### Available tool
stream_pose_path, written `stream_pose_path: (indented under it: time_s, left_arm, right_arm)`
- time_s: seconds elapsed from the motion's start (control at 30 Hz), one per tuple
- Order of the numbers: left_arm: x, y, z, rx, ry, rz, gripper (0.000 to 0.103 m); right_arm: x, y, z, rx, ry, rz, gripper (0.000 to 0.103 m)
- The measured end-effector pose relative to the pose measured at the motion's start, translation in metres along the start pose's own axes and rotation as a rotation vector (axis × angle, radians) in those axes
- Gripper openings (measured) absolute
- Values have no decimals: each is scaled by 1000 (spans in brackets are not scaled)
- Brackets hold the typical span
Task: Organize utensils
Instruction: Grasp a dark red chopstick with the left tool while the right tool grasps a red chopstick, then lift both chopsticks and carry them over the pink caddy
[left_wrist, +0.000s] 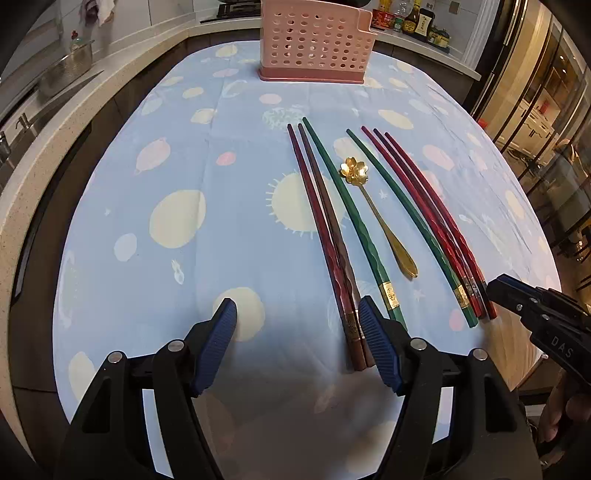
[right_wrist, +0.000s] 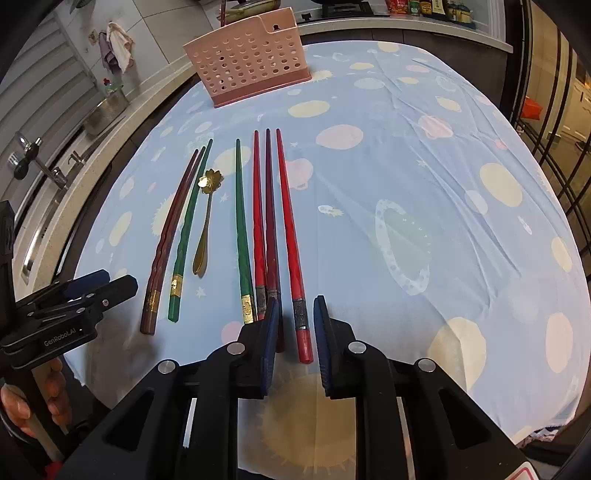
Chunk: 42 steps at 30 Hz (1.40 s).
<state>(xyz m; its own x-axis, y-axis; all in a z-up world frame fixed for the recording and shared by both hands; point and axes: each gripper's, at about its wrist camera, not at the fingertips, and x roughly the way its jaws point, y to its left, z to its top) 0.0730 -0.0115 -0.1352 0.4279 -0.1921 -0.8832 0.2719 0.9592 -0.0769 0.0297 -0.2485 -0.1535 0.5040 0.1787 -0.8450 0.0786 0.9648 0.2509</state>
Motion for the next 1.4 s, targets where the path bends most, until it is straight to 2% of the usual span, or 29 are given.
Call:
stream_pose_path:
  time_s: [0.27,0.77,1.0,1.2,1.27,1.3,1.4]
  left_arm:
    - [13,-1,-5,4,43,-1,63]
    - [13,6,-5,-13,45,24,64]
    - [16,-3,-7,25,52,36,62]
    - [12,4,-7,5,42,43,48]
    - [11,6,-7,3,37,41,32]
    - [10,7,-7,0,36,37,29]
    - [9,9,-7,-4,36,16,10]
  right_arm:
    - [6,-2,-1,11,23,0,14]
    - [9,-6,-2,25,35,-5,12]
    - [12,-3,-1,11,41,-3,11]
    - [13,-4,-1,8,42,-11,8]
    - [12,-3,-1,6,41,-14,8]
    - [12,-3,-1,7,40,-14,8]
    - [9,-3,-1,8,31,-16,8]
